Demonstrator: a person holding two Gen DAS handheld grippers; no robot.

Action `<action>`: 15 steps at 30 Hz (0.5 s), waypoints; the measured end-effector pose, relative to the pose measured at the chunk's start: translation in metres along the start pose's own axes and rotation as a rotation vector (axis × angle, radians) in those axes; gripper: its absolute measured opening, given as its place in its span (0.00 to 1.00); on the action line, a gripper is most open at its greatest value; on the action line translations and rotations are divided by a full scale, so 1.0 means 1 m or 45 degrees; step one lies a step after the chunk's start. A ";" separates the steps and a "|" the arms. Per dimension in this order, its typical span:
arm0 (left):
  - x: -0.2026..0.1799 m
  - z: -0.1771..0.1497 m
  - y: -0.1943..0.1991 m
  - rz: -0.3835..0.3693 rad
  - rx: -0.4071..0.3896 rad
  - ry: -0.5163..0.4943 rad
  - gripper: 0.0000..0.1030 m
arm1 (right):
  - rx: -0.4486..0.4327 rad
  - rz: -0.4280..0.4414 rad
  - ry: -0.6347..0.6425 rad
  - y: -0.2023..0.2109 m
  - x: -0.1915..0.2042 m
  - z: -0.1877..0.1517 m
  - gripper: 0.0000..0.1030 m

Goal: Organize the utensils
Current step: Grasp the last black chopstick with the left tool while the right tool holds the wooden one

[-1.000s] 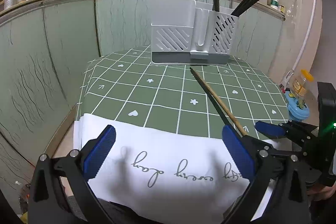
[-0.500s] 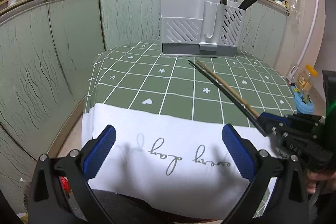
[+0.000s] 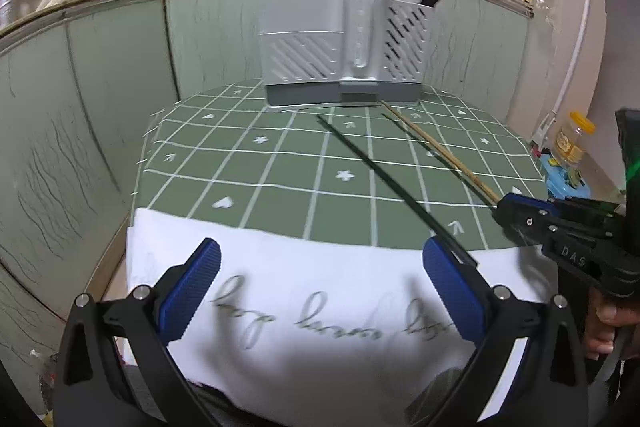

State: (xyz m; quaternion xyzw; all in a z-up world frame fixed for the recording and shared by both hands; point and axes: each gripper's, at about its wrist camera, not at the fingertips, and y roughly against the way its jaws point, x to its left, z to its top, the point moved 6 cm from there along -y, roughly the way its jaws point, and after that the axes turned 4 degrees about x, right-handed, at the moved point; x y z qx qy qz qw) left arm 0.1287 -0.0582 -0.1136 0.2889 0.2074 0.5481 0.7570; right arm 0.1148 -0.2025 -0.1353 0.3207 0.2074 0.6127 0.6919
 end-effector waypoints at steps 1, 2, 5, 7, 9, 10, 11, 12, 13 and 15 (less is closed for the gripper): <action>-0.005 0.001 -0.002 0.000 0.001 -0.006 0.96 | -0.005 -0.007 -0.007 0.003 -0.005 0.000 0.06; -0.010 0.001 -0.004 -0.004 0.002 -0.011 0.96 | -0.008 -0.011 -0.013 0.004 -0.009 0.000 0.06; -0.024 0.001 -0.011 -0.013 0.007 -0.014 0.96 | -0.017 -0.021 -0.031 0.011 -0.020 -0.001 0.06; -0.032 0.002 -0.016 -0.019 0.014 -0.007 0.96 | -0.021 -0.031 -0.039 0.015 -0.028 -0.002 0.06; -0.041 0.001 -0.020 -0.037 0.021 0.000 0.96 | -0.025 -0.041 -0.049 0.019 -0.036 -0.003 0.06; -0.045 0.001 -0.021 -0.039 0.022 0.003 0.96 | -0.028 -0.046 -0.057 0.021 -0.040 -0.004 0.06; -0.050 0.002 -0.023 -0.045 0.023 -0.001 0.95 | -0.030 -0.050 -0.066 0.022 -0.044 -0.005 0.06; -0.055 0.002 -0.025 -0.050 0.027 -0.006 0.93 | -0.031 -0.053 -0.073 0.024 -0.048 -0.006 0.06; -0.059 0.002 -0.027 -0.048 0.032 -0.013 0.92 | -0.032 -0.056 -0.078 0.025 -0.050 -0.007 0.06; -0.069 0.001 -0.032 -0.051 0.047 -0.033 0.87 | -0.033 -0.061 -0.087 0.026 -0.055 -0.008 0.06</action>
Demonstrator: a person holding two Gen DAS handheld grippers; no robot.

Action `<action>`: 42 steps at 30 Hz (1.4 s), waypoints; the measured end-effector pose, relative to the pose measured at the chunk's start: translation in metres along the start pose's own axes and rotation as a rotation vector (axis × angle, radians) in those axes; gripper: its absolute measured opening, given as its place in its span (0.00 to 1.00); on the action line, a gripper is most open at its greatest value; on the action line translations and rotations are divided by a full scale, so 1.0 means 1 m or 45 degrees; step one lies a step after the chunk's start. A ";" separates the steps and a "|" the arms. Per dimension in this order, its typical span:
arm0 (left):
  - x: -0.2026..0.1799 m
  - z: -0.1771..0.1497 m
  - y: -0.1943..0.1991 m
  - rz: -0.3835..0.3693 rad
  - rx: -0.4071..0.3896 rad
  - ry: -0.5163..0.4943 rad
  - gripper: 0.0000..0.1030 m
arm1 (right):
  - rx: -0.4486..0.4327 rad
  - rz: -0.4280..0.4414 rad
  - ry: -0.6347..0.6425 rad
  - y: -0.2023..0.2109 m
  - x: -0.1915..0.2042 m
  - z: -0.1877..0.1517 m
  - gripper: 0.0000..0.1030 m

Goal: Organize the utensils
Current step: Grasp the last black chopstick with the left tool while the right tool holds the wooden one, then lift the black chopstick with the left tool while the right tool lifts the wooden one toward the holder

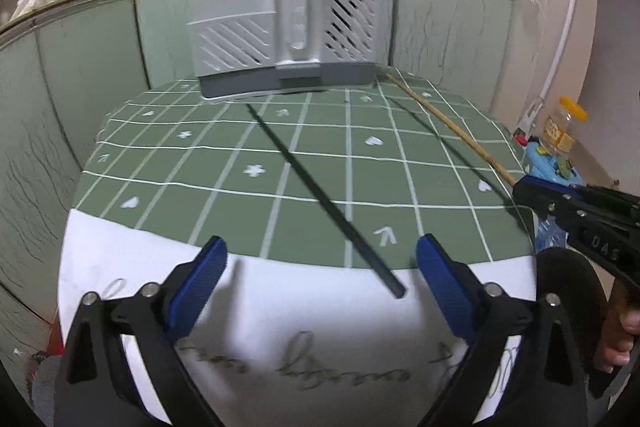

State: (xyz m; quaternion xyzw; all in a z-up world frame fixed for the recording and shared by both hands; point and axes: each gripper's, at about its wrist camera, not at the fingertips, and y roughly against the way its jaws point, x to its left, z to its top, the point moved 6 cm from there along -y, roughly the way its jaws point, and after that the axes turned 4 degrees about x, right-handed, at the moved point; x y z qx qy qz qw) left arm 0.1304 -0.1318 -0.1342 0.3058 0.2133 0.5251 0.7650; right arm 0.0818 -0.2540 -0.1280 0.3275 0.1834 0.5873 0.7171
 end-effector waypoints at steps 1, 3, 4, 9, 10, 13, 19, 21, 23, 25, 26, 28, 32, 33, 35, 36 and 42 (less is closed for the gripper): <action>-0.003 0.000 -0.002 0.003 0.007 -0.006 0.86 | -0.001 -0.002 -0.006 0.001 -0.003 -0.001 0.06; -0.010 -0.001 -0.007 0.008 0.026 -0.014 0.83 | -0.003 -0.004 -0.015 0.004 -0.008 -0.003 0.06; -0.013 -0.002 -0.009 0.008 0.032 -0.014 0.82 | -0.005 -0.008 -0.021 0.005 -0.011 -0.003 0.06; -0.021 -0.005 -0.015 0.062 0.046 -0.041 0.65 | -0.012 -0.012 -0.042 0.008 -0.019 -0.004 0.06; -0.022 -0.005 -0.014 0.059 0.045 -0.039 0.62 | -0.013 -0.012 -0.045 0.008 -0.019 -0.004 0.06; -0.020 -0.006 -0.012 0.074 0.042 -0.029 0.44 | -0.018 -0.010 -0.050 0.009 -0.020 -0.005 0.06; -0.005 -0.007 -0.010 0.122 0.047 0.010 0.12 | -0.016 -0.008 -0.050 0.010 -0.017 -0.006 0.06; 0.000 -0.007 -0.009 0.111 0.054 0.035 0.08 | -0.013 -0.004 -0.047 0.010 -0.016 -0.006 0.06; 0.004 -0.007 -0.009 0.105 0.057 0.050 0.07 | -0.012 -0.002 -0.045 0.010 -0.014 -0.006 0.06; 0.008 -0.008 -0.007 0.093 0.057 0.066 0.07 | -0.010 0.000 -0.042 0.010 -0.011 -0.007 0.06; 0.008 -0.009 -0.007 0.091 0.057 0.070 0.07 | -0.008 0.002 -0.040 0.009 -0.009 -0.007 0.06; 0.012 -0.011 -0.005 0.088 0.056 0.077 0.07 | -0.005 0.006 -0.033 0.009 -0.005 -0.007 0.06; 0.023 -0.013 -0.001 0.092 0.049 0.099 0.07 | 0.003 0.028 -0.014 0.007 0.007 -0.006 0.06; 0.027 -0.013 0.001 0.095 0.046 0.109 0.07 | 0.007 0.031 -0.010 0.006 0.009 -0.006 0.06; 0.034 -0.014 0.003 0.100 0.043 0.122 0.07 | 0.019 0.039 0.000 0.003 0.016 -0.007 0.06; 0.038 -0.014 0.005 0.110 0.042 0.128 0.07 | 0.021 0.042 0.004 0.001 0.019 -0.007 0.06; 0.052 -0.013 0.016 0.138 0.020 0.141 0.08 | 0.036 0.051 0.022 0.001 0.031 -0.006 0.06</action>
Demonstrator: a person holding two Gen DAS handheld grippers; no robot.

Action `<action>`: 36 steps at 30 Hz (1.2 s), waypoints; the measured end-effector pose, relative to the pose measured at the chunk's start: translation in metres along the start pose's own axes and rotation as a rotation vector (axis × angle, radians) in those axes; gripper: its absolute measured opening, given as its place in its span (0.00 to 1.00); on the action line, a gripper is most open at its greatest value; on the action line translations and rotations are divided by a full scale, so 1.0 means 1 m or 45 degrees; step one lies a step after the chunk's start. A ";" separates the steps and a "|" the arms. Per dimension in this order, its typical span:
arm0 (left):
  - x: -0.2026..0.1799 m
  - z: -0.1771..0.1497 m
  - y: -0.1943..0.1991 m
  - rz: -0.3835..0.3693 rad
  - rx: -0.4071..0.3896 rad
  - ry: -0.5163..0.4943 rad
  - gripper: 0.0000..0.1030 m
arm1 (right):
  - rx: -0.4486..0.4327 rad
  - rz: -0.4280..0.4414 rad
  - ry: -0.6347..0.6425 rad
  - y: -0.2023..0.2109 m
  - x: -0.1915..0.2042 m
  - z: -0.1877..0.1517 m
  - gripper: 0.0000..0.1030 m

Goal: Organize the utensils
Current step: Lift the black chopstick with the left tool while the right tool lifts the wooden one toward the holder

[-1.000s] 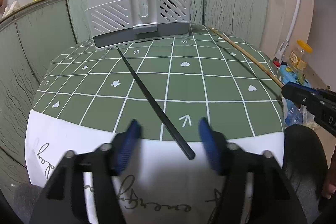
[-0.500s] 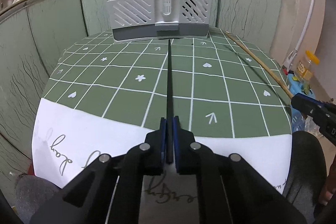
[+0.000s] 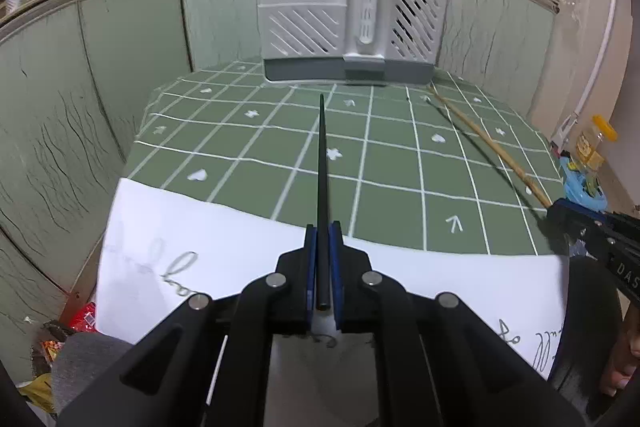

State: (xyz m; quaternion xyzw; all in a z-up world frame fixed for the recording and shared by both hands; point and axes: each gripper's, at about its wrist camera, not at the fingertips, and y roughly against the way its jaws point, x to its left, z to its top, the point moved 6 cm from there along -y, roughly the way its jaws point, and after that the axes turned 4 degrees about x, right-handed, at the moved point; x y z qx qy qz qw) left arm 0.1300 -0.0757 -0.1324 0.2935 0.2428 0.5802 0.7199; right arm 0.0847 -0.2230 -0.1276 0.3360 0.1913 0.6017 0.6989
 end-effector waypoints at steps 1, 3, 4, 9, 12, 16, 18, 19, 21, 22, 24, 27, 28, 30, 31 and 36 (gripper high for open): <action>0.002 0.001 0.002 0.000 -0.006 0.004 0.08 | -0.002 0.002 0.003 0.001 0.001 0.001 0.07; 0.005 0.006 0.009 0.000 -0.024 0.011 0.08 | -0.009 0.005 0.007 0.005 0.003 0.005 0.07; 0.006 0.008 0.011 0.003 -0.030 0.013 0.08 | -0.016 0.008 0.007 0.008 0.004 0.008 0.07; 0.011 0.025 0.026 0.006 -0.068 0.025 0.08 | -0.057 0.011 0.015 0.023 0.009 0.026 0.06; 0.011 0.038 0.035 -0.020 -0.079 0.021 0.08 | -0.090 0.019 0.025 0.034 0.012 0.041 0.06; 0.011 0.059 0.048 -0.040 -0.107 -0.001 0.08 | -0.140 0.020 0.047 0.049 0.016 0.064 0.06; 0.011 0.070 0.055 -0.045 -0.125 -0.013 0.08 | -0.164 0.022 0.049 0.056 0.016 0.075 0.06; 0.011 0.077 0.059 -0.047 -0.137 -0.017 0.08 | -0.175 0.021 0.052 0.059 0.017 0.081 0.06; 0.011 0.089 0.063 -0.044 -0.152 -0.020 0.08 | -0.205 0.015 0.060 0.067 0.018 0.093 0.06; 0.012 0.095 0.066 -0.048 -0.161 -0.019 0.08 | -0.217 0.017 0.062 0.070 0.018 0.099 0.06; 0.012 0.106 0.072 -0.061 -0.179 -0.020 0.08 | -0.241 0.015 0.065 0.076 0.018 0.110 0.06; 0.014 0.122 0.079 -0.073 -0.203 -0.019 0.08 | -0.271 0.012 0.071 0.083 0.018 0.123 0.06; 0.014 0.126 0.082 -0.078 -0.210 -0.019 0.08 | -0.285 0.009 0.073 0.086 0.018 0.129 0.06; 0.014 0.136 0.087 -0.084 -0.228 -0.024 0.08 | -0.300 0.011 0.075 0.091 0.018 0.138 0.06; 0.014 0.139 0.090 -0.086 -0.235 -0.027 0.08 | -0.306 0.012 0.076 0.093 0.018 0.141 0.06; 0.016 0.157 0.100 -0.093 -0.262 -0.038 0.08 | -0.337 0.012 0.077 0.104 0.018 0.156 0.06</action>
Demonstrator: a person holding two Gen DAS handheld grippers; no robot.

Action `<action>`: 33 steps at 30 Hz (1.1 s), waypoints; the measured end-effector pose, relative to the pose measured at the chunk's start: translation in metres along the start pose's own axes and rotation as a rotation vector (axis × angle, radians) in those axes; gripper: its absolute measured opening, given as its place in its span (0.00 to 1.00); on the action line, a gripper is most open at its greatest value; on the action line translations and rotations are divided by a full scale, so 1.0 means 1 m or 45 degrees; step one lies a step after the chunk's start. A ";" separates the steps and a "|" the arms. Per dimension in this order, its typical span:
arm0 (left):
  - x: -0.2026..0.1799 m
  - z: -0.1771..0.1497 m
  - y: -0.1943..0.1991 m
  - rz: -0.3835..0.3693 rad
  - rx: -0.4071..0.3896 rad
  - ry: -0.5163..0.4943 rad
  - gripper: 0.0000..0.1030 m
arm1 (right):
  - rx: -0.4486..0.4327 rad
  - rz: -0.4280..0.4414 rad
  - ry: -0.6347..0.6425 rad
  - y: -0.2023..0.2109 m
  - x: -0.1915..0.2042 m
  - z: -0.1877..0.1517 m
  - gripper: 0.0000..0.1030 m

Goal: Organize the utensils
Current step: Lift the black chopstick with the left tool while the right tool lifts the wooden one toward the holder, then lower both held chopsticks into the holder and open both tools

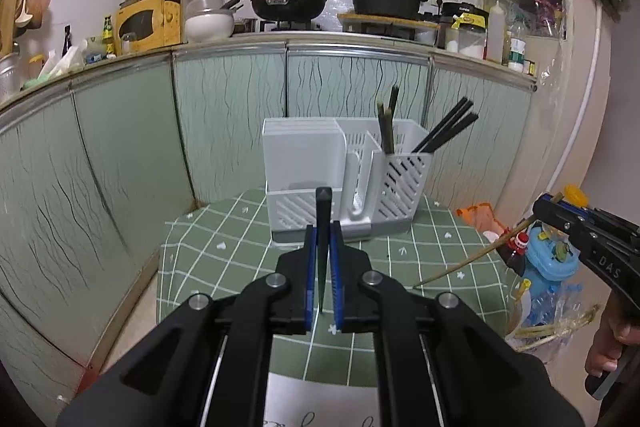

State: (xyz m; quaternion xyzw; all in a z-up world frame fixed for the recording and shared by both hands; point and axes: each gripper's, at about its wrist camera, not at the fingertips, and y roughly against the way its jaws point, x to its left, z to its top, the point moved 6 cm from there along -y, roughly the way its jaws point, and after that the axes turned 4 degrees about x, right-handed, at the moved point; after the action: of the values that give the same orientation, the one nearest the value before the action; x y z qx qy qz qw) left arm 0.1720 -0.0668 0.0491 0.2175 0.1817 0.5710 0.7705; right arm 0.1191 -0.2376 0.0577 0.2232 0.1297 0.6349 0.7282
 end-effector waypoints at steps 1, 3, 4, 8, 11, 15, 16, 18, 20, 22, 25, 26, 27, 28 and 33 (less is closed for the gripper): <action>0.000 0.003 0.001 0.000 -0.004 -0.003 0.08 | -0.007 -0.002 0.000 0.003 0.000 0.006 0.06; -0.001 0.011 0.004 -0.008 -0.012 -0.002 0.08 | -0.018 0.000 -0.001 0.006 -0.001 0.014 0.06; -0.002 0.015 0.005 -0.015 -0.016 -0.006 0.08 | -0.025 0.002 0.002 0.009 -0.001 0.022 0.06; -0.008 0.039 0.015 -0.047 -0.050 -0.030 0.07 | -0.044 0.001 0.022 0.018 0.000 0.046 0.06; -0.012 0.059 0.022 -0.072 -0.067 -0.039 0.08 | -0.050 -0.001 0.025 0.024 -0.002 0.065 0.06; -0.020 0.087 0.028 -0.106 -0.081 -0.062 0.07 | -0.061 0.003 0.023 0.032 -0.006 0.093 0.06; -0.022 0.094 0.029 -0.109 -0.083 -0.072 0.07 | -0.068 -0.001 0.026 0.035 -0.007 0.102 0.06; -0.027 0.110 0.030 -0.134 -0.077 -0.083 0.07 | -0.066 0.005 0.034 0.037 -0.008 0.116 0.06; -0.033 0.127 0.031 -0.162 -0.081 -0.098 0.07 | -0.069 0.016 0.034 0.037 -0.010 0.133 0.06; -0.039 0.140 0.030 -0.188 -0.086 -0.098 0.07 | -0.075 0.011 0.043 0.036 -0.013 0.148 0.06; -0.047 0.161 0.026 -0.207 -0.108 -0.111 0.07 | -0.078 0.021 0.038 0.032 -0.017 0.168 0.06; -0.050 0.167 0.024 -0.212 -0.112 -0.117 0.07 | -0.081 0.020 0.038 0.030 -0.019 0.174 0.06; -0.053 0.174 0.021 -0.227 -0.113 -0.119 0.07 | -0.079 0.019 0.041 0.027 -0.021 0.181 0.06; -0.056 0.179 0.018 -0.231 -0.115 -0.123 0.07 | -0.078 0.019 0.043 0.024 -0.021 0.186 0.06; -0.070 0.206 0.000 -0.251 -0.127 -0.155 0.07 | -0.063 0.007 0.043 0.001 -0.032 0.207 0.06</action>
State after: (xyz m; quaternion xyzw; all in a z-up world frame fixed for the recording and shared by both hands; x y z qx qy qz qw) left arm 0.2617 -0.1600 0.2244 0.1942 0.1266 0.4865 0.8424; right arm 0.2106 -0.3022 0.2348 0.1948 0.1257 0.6435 0.7295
